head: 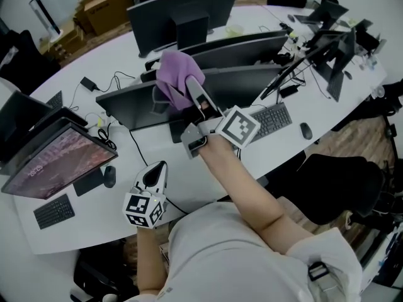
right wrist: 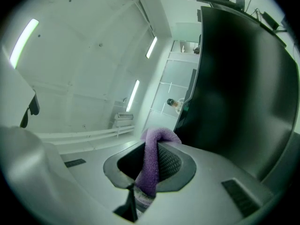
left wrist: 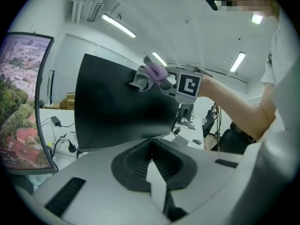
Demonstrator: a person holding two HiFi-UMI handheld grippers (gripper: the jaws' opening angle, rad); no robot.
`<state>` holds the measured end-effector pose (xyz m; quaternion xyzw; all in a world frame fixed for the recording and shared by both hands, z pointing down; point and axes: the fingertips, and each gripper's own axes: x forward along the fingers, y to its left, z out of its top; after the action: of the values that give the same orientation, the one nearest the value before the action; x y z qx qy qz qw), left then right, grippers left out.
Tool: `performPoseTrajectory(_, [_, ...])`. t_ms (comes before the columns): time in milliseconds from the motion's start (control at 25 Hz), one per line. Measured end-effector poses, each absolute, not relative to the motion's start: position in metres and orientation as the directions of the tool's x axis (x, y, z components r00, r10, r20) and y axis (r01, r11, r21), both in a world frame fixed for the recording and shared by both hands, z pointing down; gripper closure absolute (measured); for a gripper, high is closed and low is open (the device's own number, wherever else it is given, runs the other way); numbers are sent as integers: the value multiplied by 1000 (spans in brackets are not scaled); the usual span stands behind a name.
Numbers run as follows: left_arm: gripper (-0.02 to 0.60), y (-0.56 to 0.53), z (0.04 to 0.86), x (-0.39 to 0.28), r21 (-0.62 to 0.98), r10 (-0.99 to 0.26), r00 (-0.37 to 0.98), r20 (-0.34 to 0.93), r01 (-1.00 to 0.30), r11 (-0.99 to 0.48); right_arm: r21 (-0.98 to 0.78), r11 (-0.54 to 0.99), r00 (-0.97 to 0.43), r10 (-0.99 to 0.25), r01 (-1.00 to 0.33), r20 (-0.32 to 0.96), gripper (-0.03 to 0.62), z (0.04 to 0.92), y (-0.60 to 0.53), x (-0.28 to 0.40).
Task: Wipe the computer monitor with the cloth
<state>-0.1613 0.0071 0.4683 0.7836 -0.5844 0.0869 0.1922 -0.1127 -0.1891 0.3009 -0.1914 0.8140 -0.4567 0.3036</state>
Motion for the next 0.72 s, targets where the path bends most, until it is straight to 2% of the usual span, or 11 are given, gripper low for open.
performPoseTrajectory(240, [584,-3,467,-145,194,-868,339,363,-939,-285,-857,511,-733,-606,-61,-309,539,304,-193,-86])
performPoseTrajectory(520, [584,-19,467,-128,198,-853,377,362,-925,-325,-779,617,-772,-547,-111,-323,537,302,-183,-53])
performPoseTrajectory(720, [584,-31,465,-117,198,-848,400,349,-916,-350,-749,637,-787,-551,-180,-279,537,320,-171,-23])
